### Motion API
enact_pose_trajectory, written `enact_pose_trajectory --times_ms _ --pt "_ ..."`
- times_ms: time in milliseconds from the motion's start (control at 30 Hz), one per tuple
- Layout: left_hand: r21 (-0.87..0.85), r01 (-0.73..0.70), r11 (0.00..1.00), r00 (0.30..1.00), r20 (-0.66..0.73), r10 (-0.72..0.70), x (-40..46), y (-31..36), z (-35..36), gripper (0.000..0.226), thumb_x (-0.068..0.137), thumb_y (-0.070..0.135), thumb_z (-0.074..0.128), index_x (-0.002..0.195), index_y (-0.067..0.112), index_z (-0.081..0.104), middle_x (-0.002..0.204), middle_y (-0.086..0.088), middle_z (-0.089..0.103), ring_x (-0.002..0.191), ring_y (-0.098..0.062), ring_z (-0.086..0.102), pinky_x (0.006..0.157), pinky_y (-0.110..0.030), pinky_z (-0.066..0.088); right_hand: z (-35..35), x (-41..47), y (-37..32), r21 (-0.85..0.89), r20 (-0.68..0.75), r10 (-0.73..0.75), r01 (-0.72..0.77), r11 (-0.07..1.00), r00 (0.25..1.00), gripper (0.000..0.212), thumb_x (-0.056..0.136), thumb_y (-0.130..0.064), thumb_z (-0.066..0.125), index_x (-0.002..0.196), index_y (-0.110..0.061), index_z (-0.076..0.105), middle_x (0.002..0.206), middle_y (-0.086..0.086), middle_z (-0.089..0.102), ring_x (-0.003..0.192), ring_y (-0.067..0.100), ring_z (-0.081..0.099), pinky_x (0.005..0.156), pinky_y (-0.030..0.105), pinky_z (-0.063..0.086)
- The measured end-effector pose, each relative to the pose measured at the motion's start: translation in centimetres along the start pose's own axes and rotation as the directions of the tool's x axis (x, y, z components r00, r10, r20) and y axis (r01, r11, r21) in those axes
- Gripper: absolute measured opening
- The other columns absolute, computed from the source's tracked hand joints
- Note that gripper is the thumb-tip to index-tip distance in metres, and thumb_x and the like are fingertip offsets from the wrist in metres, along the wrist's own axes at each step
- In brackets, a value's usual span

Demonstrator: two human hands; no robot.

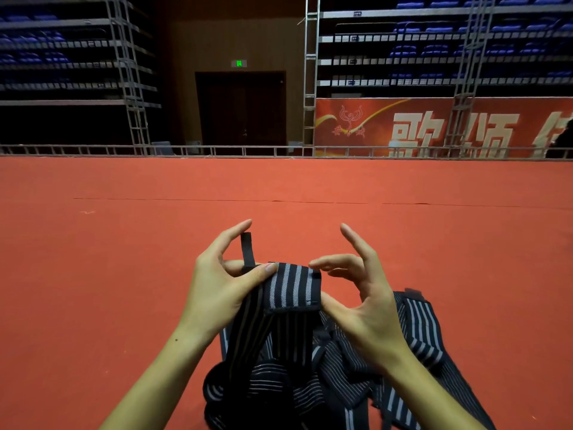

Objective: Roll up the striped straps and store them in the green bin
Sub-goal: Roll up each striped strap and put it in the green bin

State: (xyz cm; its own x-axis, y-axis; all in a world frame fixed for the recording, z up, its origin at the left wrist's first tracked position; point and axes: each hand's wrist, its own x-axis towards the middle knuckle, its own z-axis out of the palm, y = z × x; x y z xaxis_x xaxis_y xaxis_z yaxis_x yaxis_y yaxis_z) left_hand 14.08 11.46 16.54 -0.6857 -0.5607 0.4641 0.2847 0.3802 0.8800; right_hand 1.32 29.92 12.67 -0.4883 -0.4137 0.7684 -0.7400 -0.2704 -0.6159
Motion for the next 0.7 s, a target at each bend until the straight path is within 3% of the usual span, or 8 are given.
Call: enact_pose_trajectory --times_ms 133,267,367,433,500,567,633,700 --pt "0.037 0.016 0.999 0.999 0.050 -0.018 -0.1 0.1 0.0 0.080 0.088 0.016 0.088 0.153 0.041 0.050 0.085 -0.005 0.084 0.085 -0.022 0.083 0.080 -0.038 0.067 0.1 0.2 -0.4 0.048 -0.013 0.026 -0.026 0.999 1.000 0.097 0.089 0.005 0.080 0.166 -0.023 0.027 0.102 -0.001 0.080 0.115 0.023 0.074 0.114 0.053 0.049" --pt "0.082 -0.023 0.996 0.996 0.086 0.016 0.1 -0.1 -0.6 0.071 0.096 0.019 0.080 0.154 0.046 0.048 0.082 -0.010 0.082 0.083 -0.037 0.081 0.082 -0.051 0.063 -0.3 0.7 -1.0 0.206 -0.055 0.160 -0.146 0.968 0.986 0.098 0.092 -0.005 0.078 0.168 -0.031 0.023 0.099 0.011 0.078 0.100 0.028 0.077 0.102 0.062 0.057" --pt "0.061 -0.038 0.997 0.999 0.031 0.036 0.8 0.0 -1.2 0.068 0.098 0.018 0.078 0.154 0.045 0.049 0.083 -0.015 0.081 0.088 -0.043 0.079 0.088 -0.061 0.063 -1.3 1.3 -1.6 0.248 -0.095 0.221 -0.192 0.949 0.971 0.102 0.088 -0.016 0.079 0.168 -0.033 0.019 0.096 0.008 0.078 0.095 0.025 0.077 0.099 0.046 0.061" --pt "0.040 -0.053 0.998 0.998 -0.036 0.055 1.3 0.3 -1.2 0.070 0.097 0.016 0.079 0.155 0.042 0.049 0.079 -0.013 0.081 0.084 -0.037 0.081 0.087 -0.059 0.064 -1.8 1.7 -2.3 0.281 -0.100 0.275 -0.238 0.930 0.956 0.104 0.085 -0.019 0.080 0.168 -0.034 0.019 0.098 0.007 0.080 0.096 0.025 0.078 0.096 0.040 0.063" --pt "0.025 -0.087 0.996 0.993 -0.081 0.089 1.7 0.9 -0.7 0.070 0.096 0.016 0.080 0.154 0.041 0.050 0.076 -0.015 0.080 0.083 -0.038 0.081 0.085 -0.057 0.065 -1.8 2.2 -2.9 0.310 -0.086 0.316 -0.276 0.910 0.945 0.103 0.085 -0.018 0.080 0.167 -0.037 0.020 0.104 0.015 0.080 0.097 0.041 0.077 0.089 0.051 0.064" --pt "0.009 -0.122 0.993 0.989 -0.089 0.122 2.0 1.6 0.3 0.070 0.095 0.015 0.082 0.153 0.039 0.052 0.075 -0.013 0.080 0.077 -0.030 0.081 0.078 -0.046 0.065 -1.5 2.5 -3.3 0.359 -0.047 0.375 -0.334 0.871 0.926 0.104 0.083 -0.020 0.081 0.166 -0.038 0.022 0.103 0.020 0.078 0.096 0.050 0.075 0.079 0.059 0.062" --pt "-0.032 -0.137 0.990 0.988 -0.072 0.134 1.9 2.2 1.5 0.068 0.094 0.015 0.083 0.152 0.036 0.054 0.078 -0.009 0.082 0.072 -0.016 0.077 0.068 -0.036 0.063 -0.6 2.7 -3.5 0.415 0.002 0.433 -0.395 0.820 0.901 0.103 0.083 -0.020 0.082 0.166 -0.033 0.024 0.096 0.019 0.077 0.088 0.037 0.079 0.066 0.046 0.064" --pt "-0.112 -0.111 0.988 0.993 -0.045 0.107 1.6 2.6 2.5 0.065 0.093 0.018 0.082 0.150 0.035 0.056 0.083 -0.009 0.083 0.076 -0.017 0.077 0.068 -0.036 0.064 0.4 2.7 -3.5 0.463 0.035 0.493 -0.452 0.763 0.869 0.096 0.088 -0.014 0.082 0.166 -0.028 0.028 0.097 0.024 0.074 0.085 0.029 0.077 0.063 0.038 0.064"
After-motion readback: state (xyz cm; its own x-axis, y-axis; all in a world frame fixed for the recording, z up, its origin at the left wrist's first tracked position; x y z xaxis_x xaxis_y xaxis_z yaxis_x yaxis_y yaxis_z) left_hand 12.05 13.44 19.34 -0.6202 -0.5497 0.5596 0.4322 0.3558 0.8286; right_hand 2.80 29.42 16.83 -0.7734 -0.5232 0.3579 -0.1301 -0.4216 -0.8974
